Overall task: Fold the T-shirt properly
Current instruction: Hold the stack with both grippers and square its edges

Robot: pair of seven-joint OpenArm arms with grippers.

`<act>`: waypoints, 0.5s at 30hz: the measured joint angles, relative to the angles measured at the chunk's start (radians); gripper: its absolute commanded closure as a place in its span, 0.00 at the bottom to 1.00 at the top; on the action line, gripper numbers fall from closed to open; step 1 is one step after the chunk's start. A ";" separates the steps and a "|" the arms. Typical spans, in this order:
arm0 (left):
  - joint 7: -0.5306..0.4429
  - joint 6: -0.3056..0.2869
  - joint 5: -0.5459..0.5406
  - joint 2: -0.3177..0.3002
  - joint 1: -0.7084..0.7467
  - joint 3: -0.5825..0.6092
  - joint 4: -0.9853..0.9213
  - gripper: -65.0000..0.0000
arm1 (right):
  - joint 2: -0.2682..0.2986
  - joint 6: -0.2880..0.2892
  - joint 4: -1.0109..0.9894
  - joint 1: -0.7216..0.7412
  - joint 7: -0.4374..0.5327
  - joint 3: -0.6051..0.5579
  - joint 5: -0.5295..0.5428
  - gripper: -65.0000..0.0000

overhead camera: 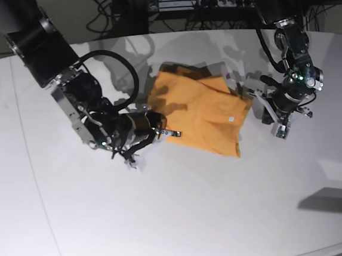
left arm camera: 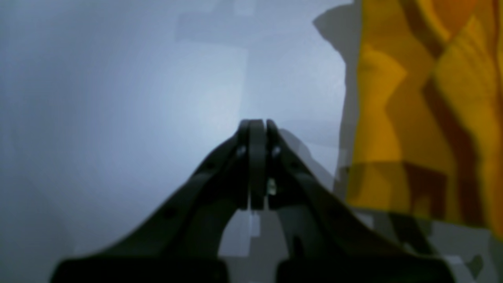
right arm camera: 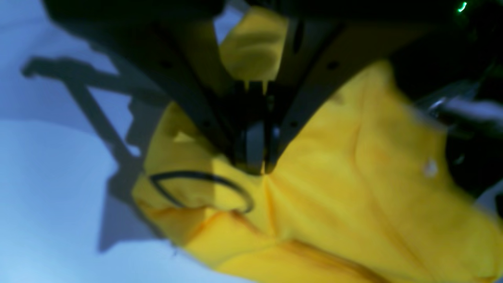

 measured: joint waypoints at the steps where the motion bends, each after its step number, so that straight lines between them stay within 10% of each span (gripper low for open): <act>1: 0.000 0.000 0.001 0.000 0.004 -0.002 0.007 1.00 | -0.001 -0.016 0.031 0.012 -0.011 0.000 -0.001 1.00; 5: 0.000 0.000 -0.003 0.000 0.002 -0.002 0.035 1.00 | -0.031 -0.111 0.126 0.062 -0.053 0.004 0.005 1.00; 15: 0.000 0.000 -0.003 0.000 0.035 -0.003 0.102 1.00 | -0.036 -0.111 0.187 -0.045 -0.072 0.125 0.134 1.00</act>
